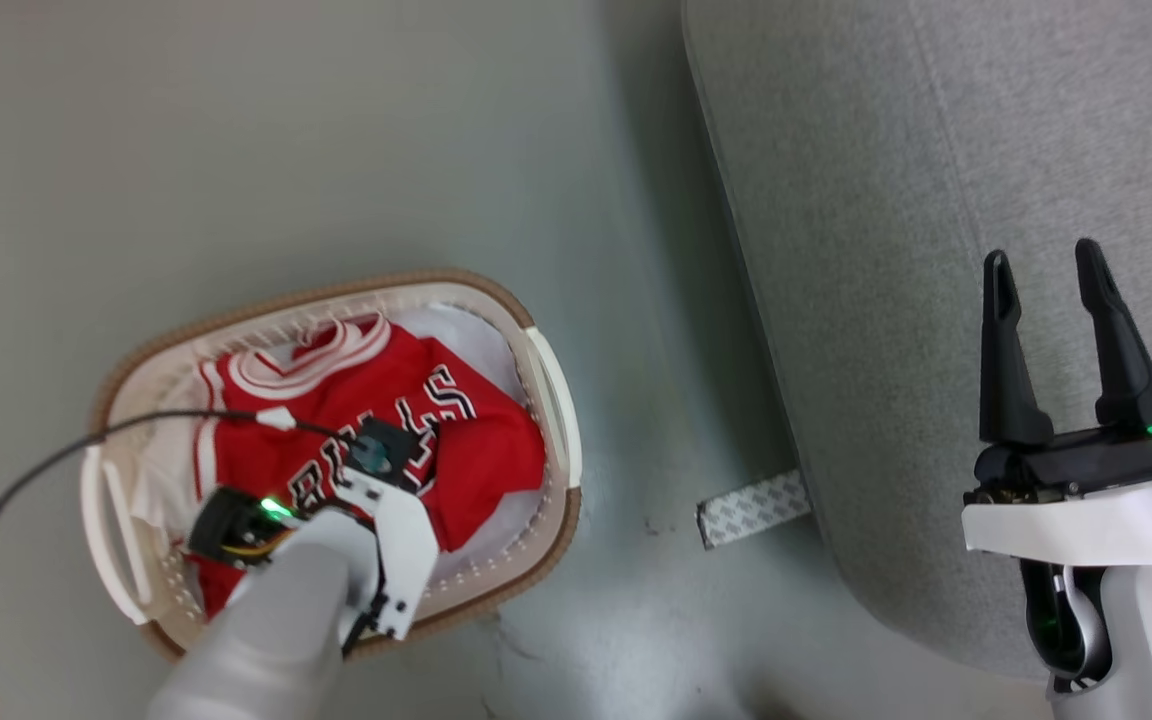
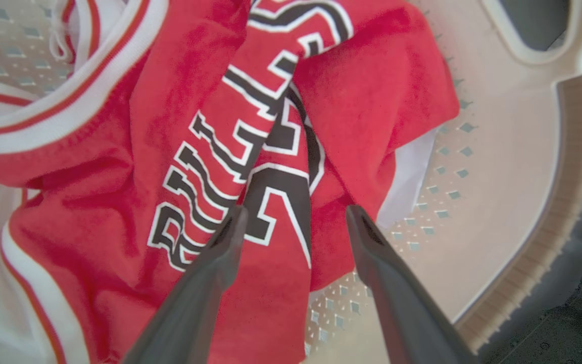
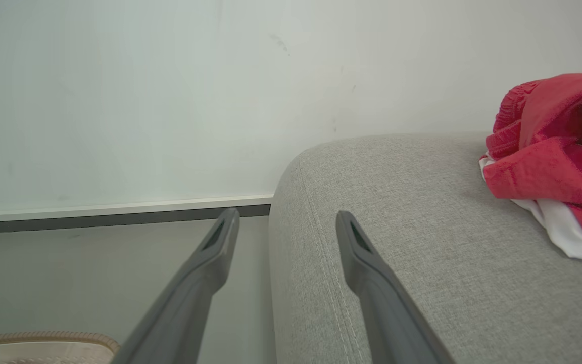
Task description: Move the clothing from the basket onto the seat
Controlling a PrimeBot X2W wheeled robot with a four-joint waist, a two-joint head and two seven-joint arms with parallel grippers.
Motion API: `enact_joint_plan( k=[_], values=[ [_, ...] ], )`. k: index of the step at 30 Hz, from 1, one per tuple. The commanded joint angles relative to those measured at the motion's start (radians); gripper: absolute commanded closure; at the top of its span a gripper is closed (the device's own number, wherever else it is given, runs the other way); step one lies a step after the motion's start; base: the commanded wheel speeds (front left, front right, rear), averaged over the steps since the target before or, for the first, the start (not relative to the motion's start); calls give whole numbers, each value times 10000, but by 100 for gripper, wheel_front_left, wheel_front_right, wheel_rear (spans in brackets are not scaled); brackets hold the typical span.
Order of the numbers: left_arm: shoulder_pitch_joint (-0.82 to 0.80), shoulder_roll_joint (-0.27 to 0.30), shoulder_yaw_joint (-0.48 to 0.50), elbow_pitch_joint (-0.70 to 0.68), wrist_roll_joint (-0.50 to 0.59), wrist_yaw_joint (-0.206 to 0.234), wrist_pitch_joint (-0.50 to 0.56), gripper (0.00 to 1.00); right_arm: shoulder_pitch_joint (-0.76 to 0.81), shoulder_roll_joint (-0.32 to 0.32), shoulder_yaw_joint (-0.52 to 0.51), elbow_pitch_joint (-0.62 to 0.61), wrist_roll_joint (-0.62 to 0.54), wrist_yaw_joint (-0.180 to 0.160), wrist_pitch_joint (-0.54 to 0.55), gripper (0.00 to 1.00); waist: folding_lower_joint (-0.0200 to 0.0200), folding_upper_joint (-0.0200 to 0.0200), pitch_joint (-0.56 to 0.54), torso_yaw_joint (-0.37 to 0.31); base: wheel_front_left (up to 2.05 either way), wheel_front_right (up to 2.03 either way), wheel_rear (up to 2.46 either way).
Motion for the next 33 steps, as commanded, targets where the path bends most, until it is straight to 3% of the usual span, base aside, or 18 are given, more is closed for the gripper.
enact_joint_plan(
  k=[1,12,13,14,22,33],
  values=[
    [-188,186,-25,111,69,103,84,0,-172,-2,-11,-80,45,-22,3,0,-2,0,623,-239,0,0,0],
    [-1070,480,-77,564,-21,503,-60,0,-651,-2,27,-544,-193,-22,1,0,-2,0,1740,152,9,9,9],
    [-1116,505,-50,578,-57,563,-164,76,-654,-5,35,-553,-228,-22,1,0,-2,0,1764,206,4,4,4],
    [-1126,501,-64,602,-66,585,-227,100,-645,-3,28,-556,-250,-22,3,0,-2,0,1773,253,0,0,0],
    [-722,152,279,669,-711,315,-1023,100,-350,-8,-69,-218,-123,-22,3,0,-2,0,784,744,0,0,0],
    [425,-349,420,542,-1582,-265,-2171,100,788,-9,-187,563,-386,-22,1,0,-2,0,-2480,1888,0,0,0]
  ],
)
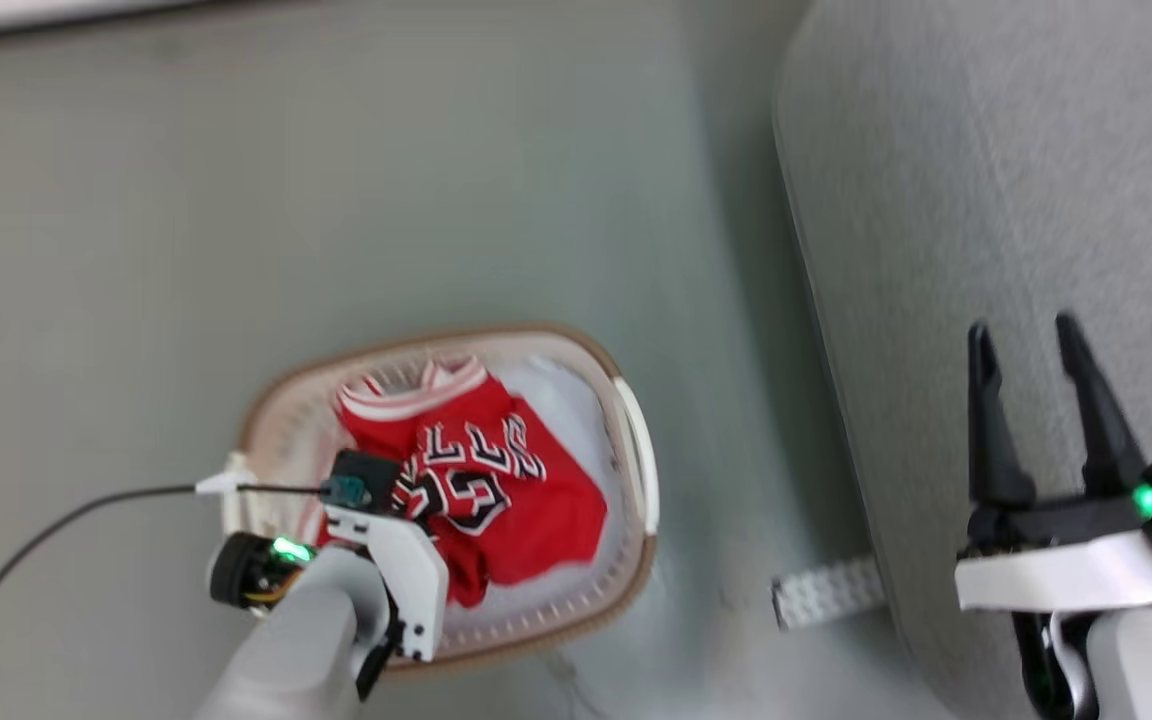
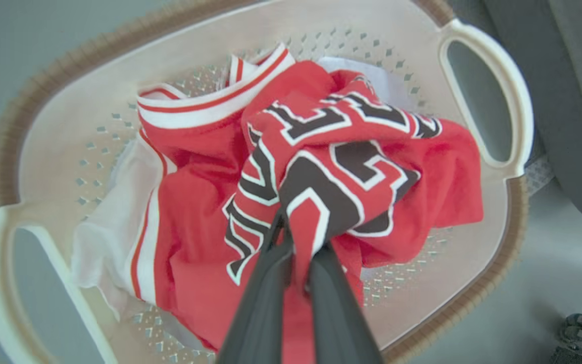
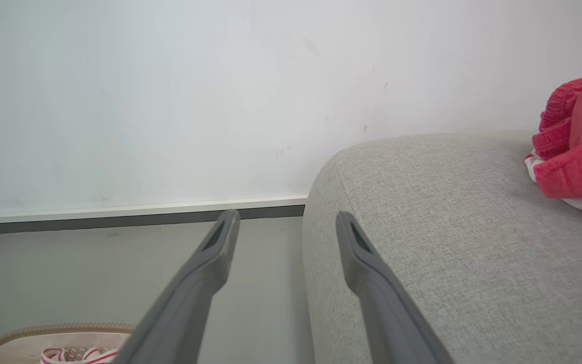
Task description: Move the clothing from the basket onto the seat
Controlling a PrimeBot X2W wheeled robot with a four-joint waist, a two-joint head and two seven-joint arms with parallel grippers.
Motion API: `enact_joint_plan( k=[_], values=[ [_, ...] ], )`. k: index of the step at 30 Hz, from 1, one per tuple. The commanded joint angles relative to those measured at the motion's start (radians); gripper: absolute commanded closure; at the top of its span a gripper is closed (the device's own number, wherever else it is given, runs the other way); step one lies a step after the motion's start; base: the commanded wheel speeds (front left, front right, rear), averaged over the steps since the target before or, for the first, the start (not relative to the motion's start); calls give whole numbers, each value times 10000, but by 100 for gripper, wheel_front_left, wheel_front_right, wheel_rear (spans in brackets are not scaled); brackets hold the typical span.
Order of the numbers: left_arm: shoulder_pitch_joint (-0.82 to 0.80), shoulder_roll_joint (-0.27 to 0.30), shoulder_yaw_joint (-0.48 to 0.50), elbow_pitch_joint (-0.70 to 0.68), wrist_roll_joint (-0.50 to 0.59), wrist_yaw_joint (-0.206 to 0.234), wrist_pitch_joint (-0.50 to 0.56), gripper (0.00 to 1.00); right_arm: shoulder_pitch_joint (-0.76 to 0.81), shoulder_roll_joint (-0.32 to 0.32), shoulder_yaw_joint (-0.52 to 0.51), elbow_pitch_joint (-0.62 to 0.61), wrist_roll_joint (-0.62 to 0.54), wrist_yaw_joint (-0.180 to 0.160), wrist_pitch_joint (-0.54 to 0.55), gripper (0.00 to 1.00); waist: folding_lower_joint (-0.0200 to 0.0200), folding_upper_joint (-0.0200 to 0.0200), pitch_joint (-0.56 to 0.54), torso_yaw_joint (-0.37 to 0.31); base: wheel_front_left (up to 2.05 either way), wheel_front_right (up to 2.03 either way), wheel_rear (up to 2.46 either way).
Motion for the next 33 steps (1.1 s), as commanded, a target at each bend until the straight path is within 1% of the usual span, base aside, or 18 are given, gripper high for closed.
enact_joint_plan(
  k=[1,7,11,16,17,20,25,26,33],
  values=[
    [267,-53,-46,-60,-158,-90,-136,100,295,-22,-66,117,-26,-22,-1,0,0,0,-1549,734,0,0,0],
    [759,-98,-297,-503,-505,-334,-378,100,1277,-20,-98,617,-146,-22,-1,0,0,0,-3338,1280,0,0,0],
    [1073,-100,-507,-1091,-791,-392,-489,100,1915,-20,-74,820,-38,-22,1,0,0,0,-4380,1472,0,0,0],
    [1261,-97,-519,-2023,-1118,-419,-445,100,2667,-20,0,952,123,-22,1,0,0,0,-5381,1632,0,0,0],
    [1261,-91,-504,-2258,-1185,-421,-386,100,2795,-20,13,961,126,-22,1,0,0,0,-5513,1660,0,0,0],
    [1125,158,-401,-3060,-1297,-303,-222,100,3025,-19,15,939,158,-22,1,0,0,0,-5727,1730,0,0,0],
    [1097,577,-229,-4779,-1413,-99,323,100,3317,-20,44,960,61,-22,1,0,0,0,-6004,1852,0,0,0],
    [1097,577,-229,-4779,-1413,-99,323,100,3317,-20,44,960,61,-22,1,0,0,0,-6004,1852,0,0,0],
    [1655,1228,-51,-7730,-1562,370,1425,100,3588,-19,152,1022,-131,-22,1,0,0,0,-6278,1964,0,0,0]
  ],
)
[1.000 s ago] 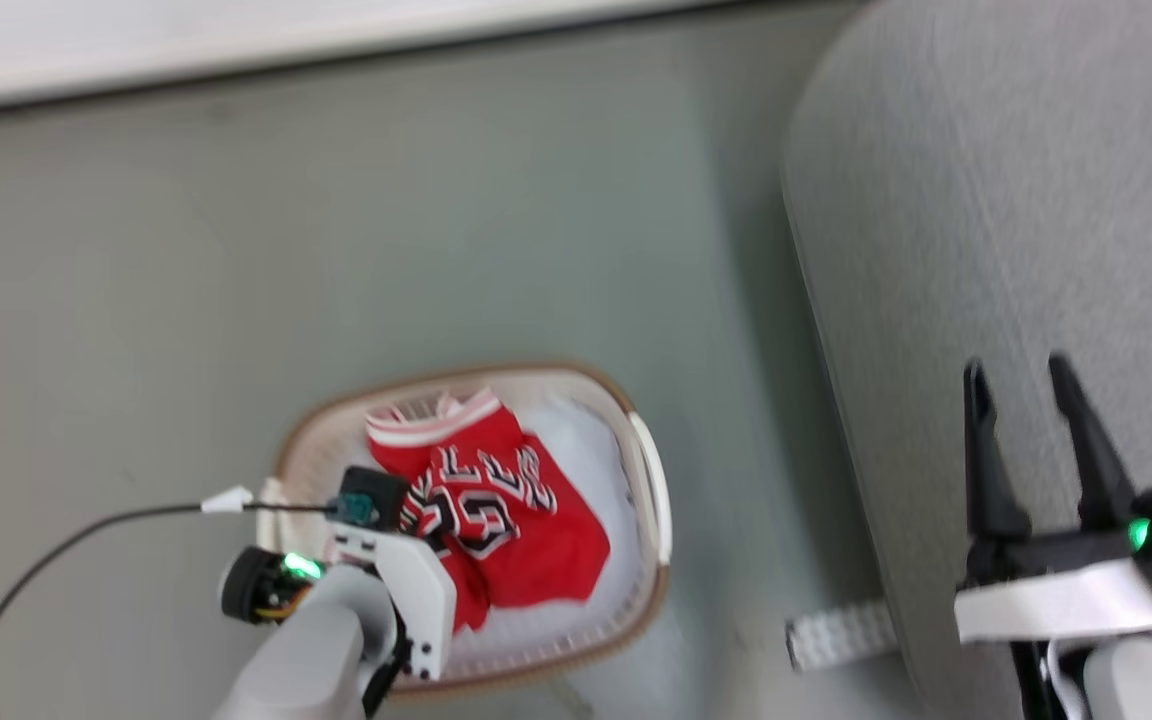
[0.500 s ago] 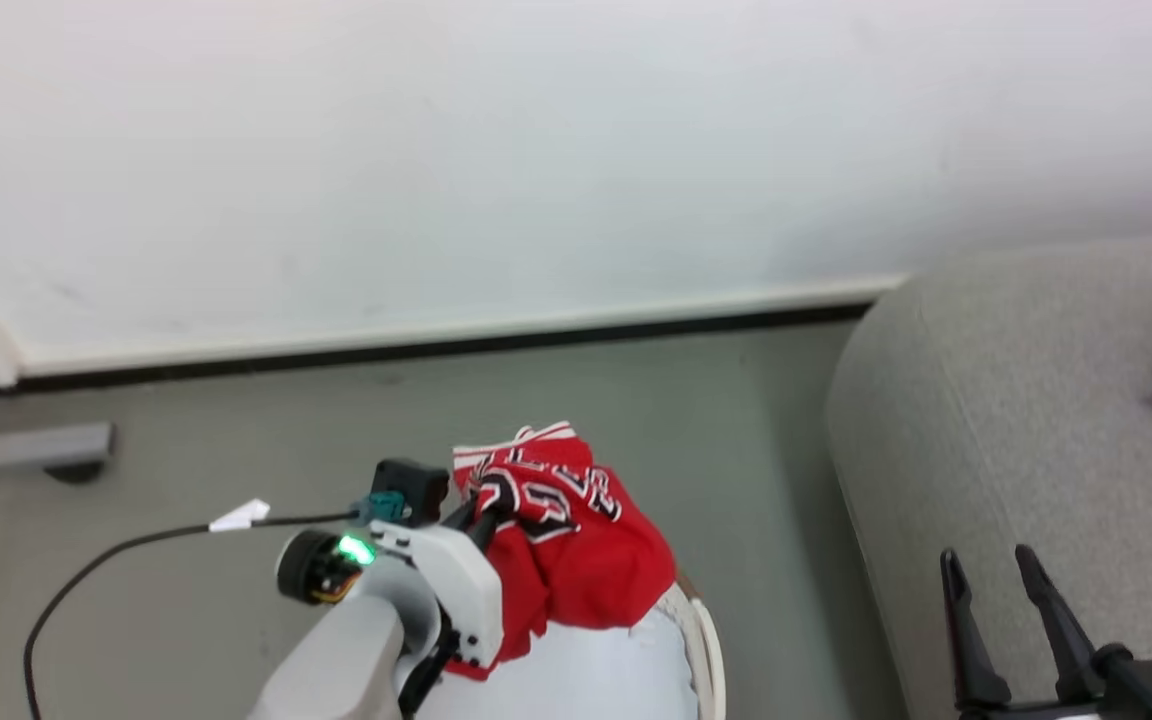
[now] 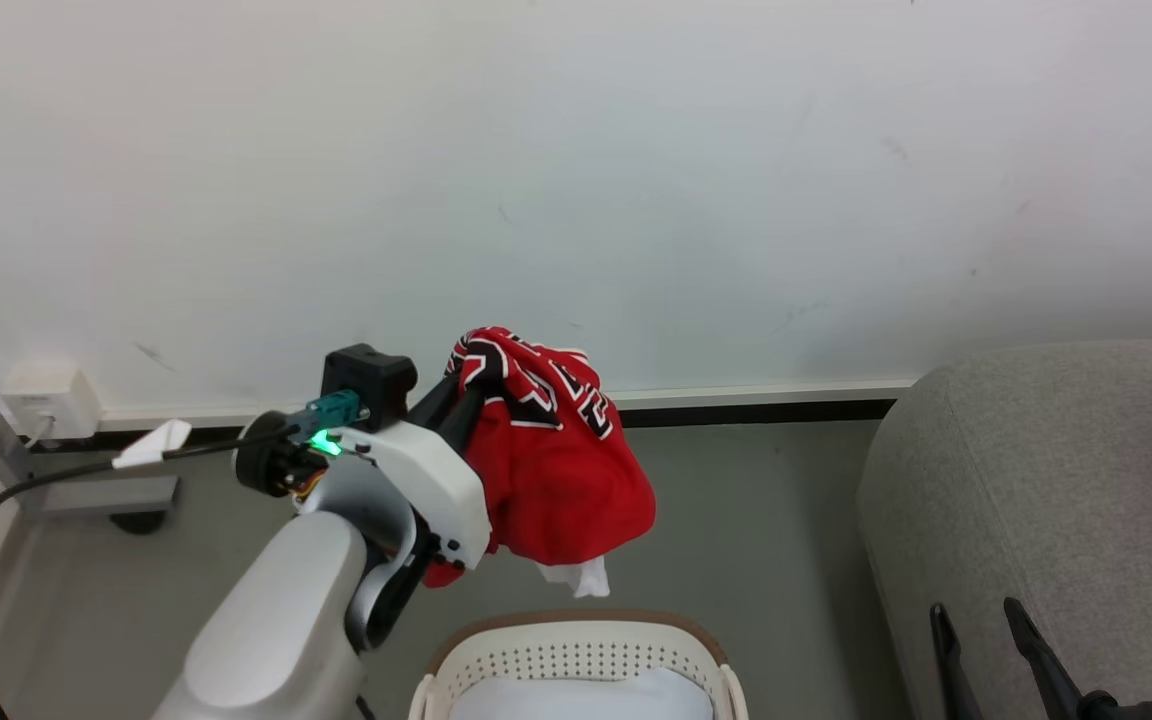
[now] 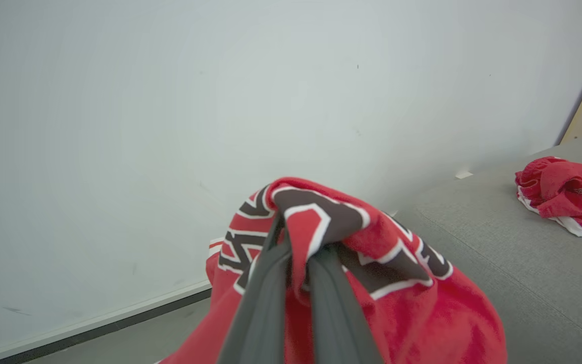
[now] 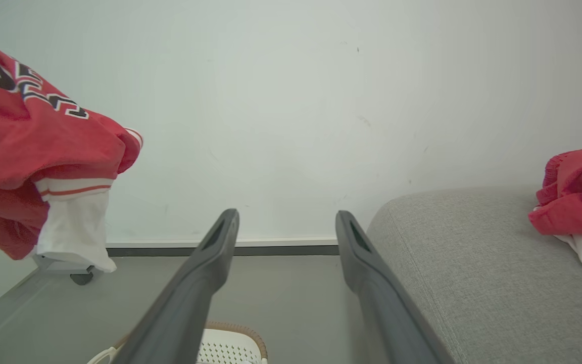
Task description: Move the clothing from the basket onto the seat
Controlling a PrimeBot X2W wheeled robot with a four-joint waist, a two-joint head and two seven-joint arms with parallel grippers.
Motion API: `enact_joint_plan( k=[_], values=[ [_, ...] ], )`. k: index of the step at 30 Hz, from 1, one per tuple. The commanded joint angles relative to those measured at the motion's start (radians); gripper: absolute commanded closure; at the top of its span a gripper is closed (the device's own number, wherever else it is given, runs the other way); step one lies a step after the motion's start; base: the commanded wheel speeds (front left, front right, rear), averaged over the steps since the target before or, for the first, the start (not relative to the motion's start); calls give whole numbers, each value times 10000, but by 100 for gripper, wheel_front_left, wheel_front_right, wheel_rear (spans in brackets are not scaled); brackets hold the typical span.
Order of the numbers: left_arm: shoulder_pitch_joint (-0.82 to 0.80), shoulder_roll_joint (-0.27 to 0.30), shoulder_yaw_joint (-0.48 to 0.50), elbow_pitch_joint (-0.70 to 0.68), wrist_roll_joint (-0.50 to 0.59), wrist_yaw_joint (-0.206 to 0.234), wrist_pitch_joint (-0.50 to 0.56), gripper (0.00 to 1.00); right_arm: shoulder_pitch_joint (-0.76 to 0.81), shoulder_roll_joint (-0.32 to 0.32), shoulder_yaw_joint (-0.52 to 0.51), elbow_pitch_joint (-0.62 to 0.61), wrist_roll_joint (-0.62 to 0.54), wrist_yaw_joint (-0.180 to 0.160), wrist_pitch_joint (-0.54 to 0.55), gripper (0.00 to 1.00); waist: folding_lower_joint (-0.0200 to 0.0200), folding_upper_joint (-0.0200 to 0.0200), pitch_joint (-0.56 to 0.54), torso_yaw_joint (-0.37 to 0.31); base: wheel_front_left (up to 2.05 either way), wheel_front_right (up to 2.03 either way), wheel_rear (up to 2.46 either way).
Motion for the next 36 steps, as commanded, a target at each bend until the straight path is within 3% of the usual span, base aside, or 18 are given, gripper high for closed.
enact_joint_plan(
  k=[1,8,14,26,32,36],
  values=[
    [147,122,22,-239,10,69,82,100,99,-21,17,-12,-42,-22,3,0,3,0,-29,12,0,0,0],
    [970,505,24,-2668,-91,584,1017,100,-121,-22,426,-277,-165,-22,3,0,3,0,-78,16,0,0,0],
    [1462,627,-84,-3770,-139,775,1391,100,-701,-333,1641,-925,-222,-22,3,0,3,0,-1,19,0,0,0],
    [1705,410,-477,-4182,-267,747,1518,100,-3055,-2555,5530,-1600,2300,-22,260,0,3,0,53,128,0,0,0],
    [1501,272,-780,-4122,-295,559,1540,100,-4433,-2898,7014,-1113,2959,-22,569,0,3,0,77,262,0,0,0],
    [1379,93,-1123,-4043,-270,323,1537,100,-5318,-2689,7936,-289,3248,-22,666,0,3,0,57,390,0,0,0]
  ],
)
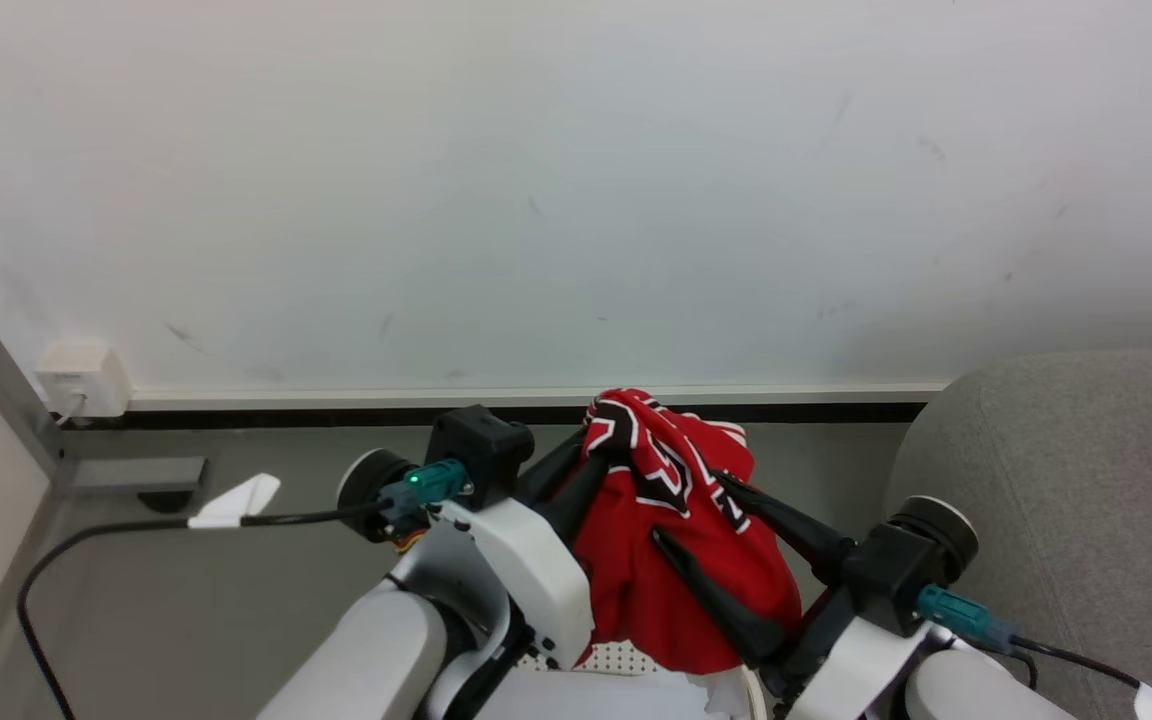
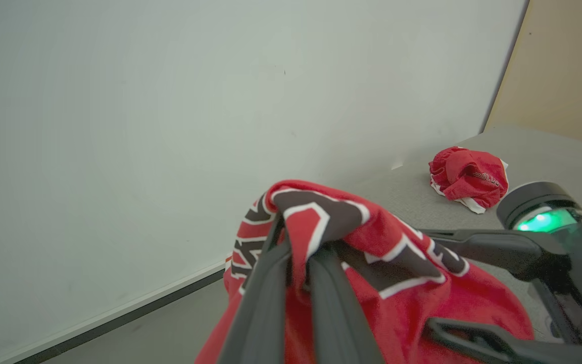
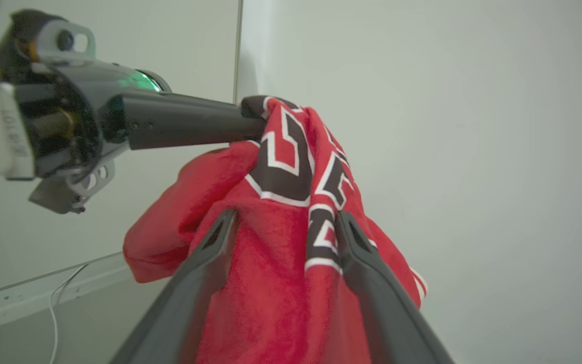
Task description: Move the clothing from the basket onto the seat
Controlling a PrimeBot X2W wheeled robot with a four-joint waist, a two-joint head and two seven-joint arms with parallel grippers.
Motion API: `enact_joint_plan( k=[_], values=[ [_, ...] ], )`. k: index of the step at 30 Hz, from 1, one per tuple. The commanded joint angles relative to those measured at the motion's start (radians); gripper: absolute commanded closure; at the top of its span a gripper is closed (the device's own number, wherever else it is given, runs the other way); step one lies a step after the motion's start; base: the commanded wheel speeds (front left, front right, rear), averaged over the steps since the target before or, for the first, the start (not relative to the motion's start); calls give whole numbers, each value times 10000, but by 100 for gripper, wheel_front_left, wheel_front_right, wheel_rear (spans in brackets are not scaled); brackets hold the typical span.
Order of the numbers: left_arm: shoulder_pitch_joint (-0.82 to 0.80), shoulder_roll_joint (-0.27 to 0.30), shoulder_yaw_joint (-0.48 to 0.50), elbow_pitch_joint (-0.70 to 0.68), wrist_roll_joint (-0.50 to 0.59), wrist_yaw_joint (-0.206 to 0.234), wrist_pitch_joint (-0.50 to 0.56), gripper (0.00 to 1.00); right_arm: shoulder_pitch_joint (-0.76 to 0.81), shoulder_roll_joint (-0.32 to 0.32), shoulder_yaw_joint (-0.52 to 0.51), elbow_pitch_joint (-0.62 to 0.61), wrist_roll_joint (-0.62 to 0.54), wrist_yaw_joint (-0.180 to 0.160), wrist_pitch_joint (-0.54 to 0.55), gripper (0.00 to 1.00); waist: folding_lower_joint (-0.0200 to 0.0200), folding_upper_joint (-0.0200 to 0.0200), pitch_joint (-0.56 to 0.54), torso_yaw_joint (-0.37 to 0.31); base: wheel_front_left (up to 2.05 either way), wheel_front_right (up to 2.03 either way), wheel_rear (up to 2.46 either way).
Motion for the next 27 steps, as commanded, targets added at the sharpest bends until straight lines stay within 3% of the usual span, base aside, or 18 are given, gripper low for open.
enact_joint_plan(
  k=[1,6,7,8,12,21,22,23,24,25,26,27],
  values=[
    [-88,-75,-61,34,-90,-74,7,100,-266,126,153,299,143,-22,-36,0,0,-1,-19,43,0,0,0],
    [-154,-448,-496,115,-255,-361,16,100,-1063,870,911,2117,162,-22,-206,0,0,-1,-130,207,0,0,0],
    [-173,-502,-551,150,-272,-374,22,100,-1208,1026,936,2496,47,-22,-317,57,0,-1,-155,256,0,0,0],
    [-190,-542,-596,185,-289,-380,21,100,-1265,1237,856,2821,104,-22,-418,100,0,-1,-174,299,0,0,0],
    [-238,-592,-634,322,-294,-361,-49,100,-1388,1796,789,3597,230,-22,-640,100,0,-1,-198,389,0,0,0],
    [-83,-312,-489,495,-286,-175,-175,100,-1115,1895,12,3567,-70,-22,-714,100,0,-1,-127,293,0,0,0],
    [-74,-295,-483,518,-273,-149,-204,93,-1055,1869,-102,3528,-113,-22,-713,100,0,-1,-122,276,0,0,0],
    [-64,-290,-472,541,-261,-135,-251,76,-1005,1844,-234,3486,-132,-22,-714,100,0,-1,-115,260,0,0,0],
    [-47,-284,-470,552,-242,-110,-297,53,-969,1825,-361,3434,-148,-22,-714,100,0,-1,-108,242,0,0,0],
    [-9,-273,-470,577,-226,-94,-334,11,-930,1805,-503,3388,-153,-22,-715,100,0,-1,-103,222,0,0,0],
    [32,-264,-474,608,-221,-72,-368,0,-878,1774,-653,3357,-188,-22,-715,100,0,-1,-97,202,0,0,0],
    [72,-247,-481,647,-217,-72,-388,0,-824,1747,-788,3336,-224,-22,-715,100,0,-1,-89,181,0,0,0]
  ],
)
